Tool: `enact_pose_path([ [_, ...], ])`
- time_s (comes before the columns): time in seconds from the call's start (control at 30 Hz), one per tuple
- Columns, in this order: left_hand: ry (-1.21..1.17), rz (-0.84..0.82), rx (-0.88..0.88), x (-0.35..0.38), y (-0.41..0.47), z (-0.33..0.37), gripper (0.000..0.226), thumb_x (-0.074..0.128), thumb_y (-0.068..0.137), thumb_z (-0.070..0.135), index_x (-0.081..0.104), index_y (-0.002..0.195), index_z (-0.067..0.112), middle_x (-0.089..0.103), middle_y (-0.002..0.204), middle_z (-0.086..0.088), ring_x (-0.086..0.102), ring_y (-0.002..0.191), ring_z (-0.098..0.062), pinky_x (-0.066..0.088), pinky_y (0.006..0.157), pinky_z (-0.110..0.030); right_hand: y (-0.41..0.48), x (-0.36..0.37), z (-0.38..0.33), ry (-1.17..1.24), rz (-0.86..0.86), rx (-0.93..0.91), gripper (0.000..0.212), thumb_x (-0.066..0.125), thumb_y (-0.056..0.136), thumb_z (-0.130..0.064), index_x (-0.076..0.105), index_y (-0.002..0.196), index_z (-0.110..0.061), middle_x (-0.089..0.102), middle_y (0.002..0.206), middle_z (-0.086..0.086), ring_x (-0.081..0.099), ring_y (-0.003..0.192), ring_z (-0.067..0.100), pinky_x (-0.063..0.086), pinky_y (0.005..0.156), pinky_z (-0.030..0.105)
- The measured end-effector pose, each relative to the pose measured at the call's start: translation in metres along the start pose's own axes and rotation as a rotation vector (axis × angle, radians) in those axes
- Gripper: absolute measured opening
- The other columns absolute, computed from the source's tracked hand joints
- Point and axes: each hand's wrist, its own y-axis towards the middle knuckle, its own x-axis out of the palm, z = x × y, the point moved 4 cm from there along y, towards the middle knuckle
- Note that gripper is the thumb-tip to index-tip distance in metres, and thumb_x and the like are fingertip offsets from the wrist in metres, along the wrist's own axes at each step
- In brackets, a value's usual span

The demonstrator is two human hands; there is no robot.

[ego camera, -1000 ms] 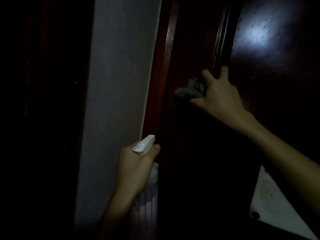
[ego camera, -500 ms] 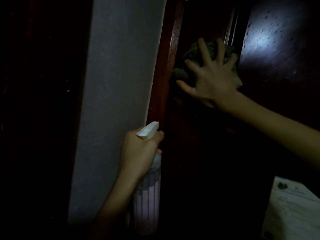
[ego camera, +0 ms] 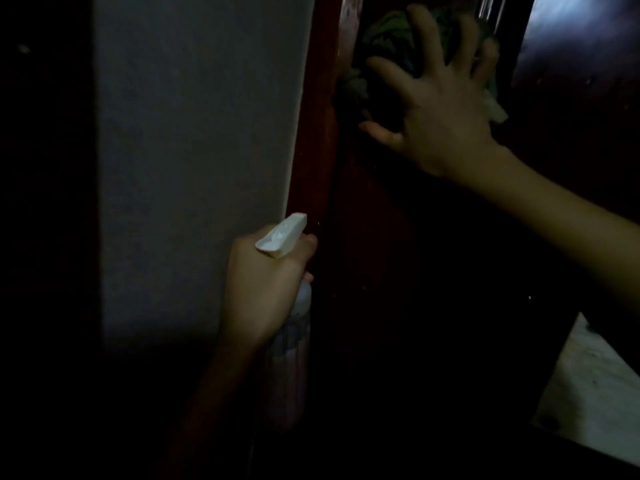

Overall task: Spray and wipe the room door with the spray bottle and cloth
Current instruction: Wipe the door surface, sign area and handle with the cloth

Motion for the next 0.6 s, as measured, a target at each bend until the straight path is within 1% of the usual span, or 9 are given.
enact_pose_path([
  [0.1,0.026,-0.004,-0.027,-0.005,-0.004,-0.014,0.012,0.072,0.084,0.012,0.068,0.075,0.004,0.068,0.066,-0.017,0.062,0.058,-0.025,0.053,0.059,-0.046,-0.042,0.013,-0.021,0.034,-0.024,-0.043,0.060,0.054,0.088,-0.053,0.037,0.142,-0.035,0.014,0.163,0.013,0.013,0.142,0.055,0.017,0.108,0.067],
  [0.17,0.037,0.009,-0.058,-0.005,-0.010,-0.019,0.017,0.073,0.082,0.016,0.068,0.067,0.022,0.066,0.058,-0.004,0.064,0.056,-0.021,0.056,0.061,-0.048,-0.080,0.027,-0.042,0.057,-0.048,-0.066,0.058,0.062,0.085,-0.047,0.043,0.139,-0.035,0.018,0.161,0.014,0.014,0.140,0.054,0.019,0.106,0.064],
  [0.2,0.039,0.015,-0.063,-0.005,-0.013,-0.023,0.019,0.073,0.082,0.017,0.067,0.066,0.024,0.066,0.057,-0.002,0.065,0.056,-0.021,0.056,0.061,-0.047,-0.102,0.035,-0.054,0.059,-0.049,-0.075,0.058,0.065,0.082,-0.046,0.047,0.136,-0.036,0.021,0.160,0.014,0.015,0.139,0.051,0.020,0.104,0.061],
  [0.27,0.048,0.007,-0.062,-0.005,-0.023,-0.029,0.014,0.072,0.083,0.016,0.067,0.069,0.015,0.064,0.056,-0.005,0.064,0.055,-0.022,0.052,0.058,-0.041,-0.153,0.050,-0.080,0.079,-0.066,-0.111,0.053,0.065,0.078,-0.043,0.054,0.129,-0.038,0.031,0.156,0.013,0.018,0.135,0.044,0.026,0.100,0.056],
  [0.33,0.052,-0.004,-0.066,-0.006,-0.030,-0.033,0.012,0.071,0.084,0.015,0.067,0.073,0.009,0.063,0.055,-0.005,0.063,0.055,-0.021,0.048,0.056,-0.036,-0.205,0.063,-0.106,0.155,-0.109,-0.180,0.047,0.049,0.078,-0.035,0.064,0.122,-0.039,0.048,0.149,0.011,0.025,0.131,0.044,0.043,0.092,0.060],
  [0.4,0.066,-0.014,-0.092,-0.010,-0.038,-0.037,0.012,0.071,0.084,0.015,0.067,0.073,0.016,0.062,0.055,-0.003,0.063,0.055,-0.019,0.048,0.056,-0.034,-0.260,0.068,-0.133,0.212,-0.188,-0.279,0.051,0.038,0.072,-0.031,0.072,0.110,-0.040,0.060,0.138,0.007,0.033,0.124,0.043,0.055,0.077,0.055],
  [0.47,0.079,-0.031,-0.122,-0.015,-0.046,-0.041,0.015,0.071,0.084,0.018,0.066,0.071,0.023,0.063,0.056,-0.004,0.063,0.055,-0.018,0.049,0.058,-0.036,-0.313,0.073,-0.153,0.259,-0.285,-0.381,0.047,0.040,0.069,-0.030,0.077,0.096,-0.041,0.063,0.131,0.005,0.038,0.117,0.038,0.059,0.069,0.045],
  [0.53,0.089,-0.050,-0.135,-0.021,-0.053,-0.043,0.009,0.070,0.085,0.018,0.068,0.077,0.015,0.065,0.059,-0.011,0.063,0.055,-0.020,0.049,0.058,-0.035,-0.354,0.082,-0.165,0.259,-0.383,-0.499,0.040,0.047,0.068,-0.032,0.077,0.092,-0.043,0.063,0.130,0.002,0.038,0.119,0.035,0.060,0.073,0.042],
  [0.6,0.085,-0.050,-0.142,-0.024,-0.058,-0.044,0.016,0.070,0.085,0.016,0.068,0.086,0.000,0.065,0.064,-0.022,0.062,0.055,-0.022,0.046,0.057,-0.033,-0.372,0.089,-0.169,0.257,-0.463,-0.525,0.040,0.046,0.071,-0.033,0.076,0.092,-0.045,0.066,0.129,-0.005,0.039,0.122,0.035,0.059,0.077,0.044],
])
